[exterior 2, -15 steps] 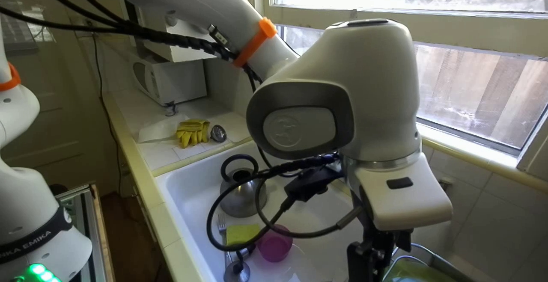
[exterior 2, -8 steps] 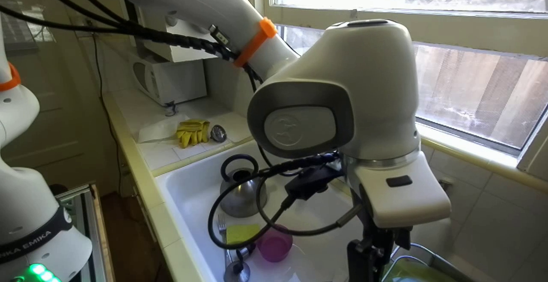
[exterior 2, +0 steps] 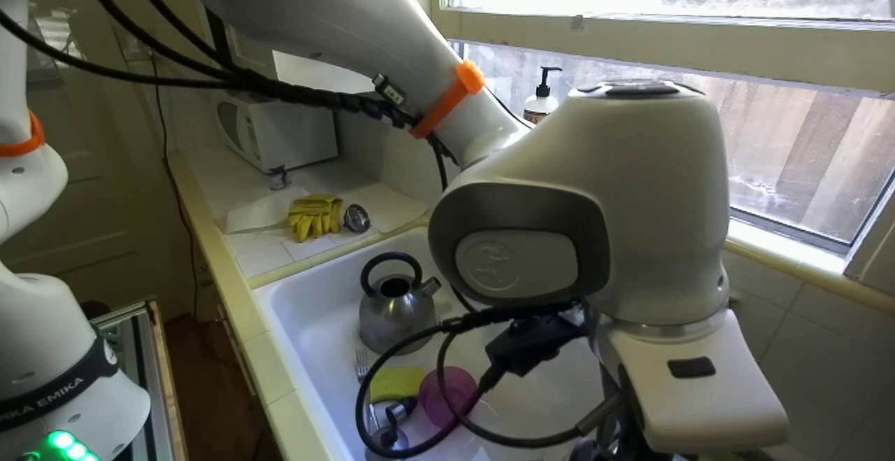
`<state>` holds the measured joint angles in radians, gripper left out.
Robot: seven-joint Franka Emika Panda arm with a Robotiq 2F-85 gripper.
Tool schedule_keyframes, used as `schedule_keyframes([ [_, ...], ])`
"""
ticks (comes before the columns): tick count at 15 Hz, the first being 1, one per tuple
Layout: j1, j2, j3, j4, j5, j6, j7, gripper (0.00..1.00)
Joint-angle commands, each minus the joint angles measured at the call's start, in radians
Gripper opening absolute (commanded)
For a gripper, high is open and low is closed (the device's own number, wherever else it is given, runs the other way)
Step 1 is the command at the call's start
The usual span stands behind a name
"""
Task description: Put the yellow plate on the windowsill.
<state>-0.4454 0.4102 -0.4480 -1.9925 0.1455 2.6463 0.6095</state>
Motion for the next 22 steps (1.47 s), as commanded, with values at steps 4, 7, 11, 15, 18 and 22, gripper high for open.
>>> schedule_keyframes([
  [4, -0.112, 0.124, 0.095, 0.101, 0.189, 0.026, -0.227, 1.00],
  [7, -0.157, 0.162, 0.135, 0.132, 0.231, 0.043, -0.321, 1.00],
  [11, -0.217, 0.207, 0.186, 0.163, 0.250, 0.079, -0.424, 1.00],
  [15, -0.263, 0.241, 0.215, 0.199, 0.241, 0.079, -0.476, 1.00],
  [18, -0.280, 0.259, 0.232, 0.207, 0.237, 0.080, -0.493, 1.00],
  [22, -0.284, 0.271, 0.246, 0.204, 0.236, 0.069, -0.485, 1.00],
])
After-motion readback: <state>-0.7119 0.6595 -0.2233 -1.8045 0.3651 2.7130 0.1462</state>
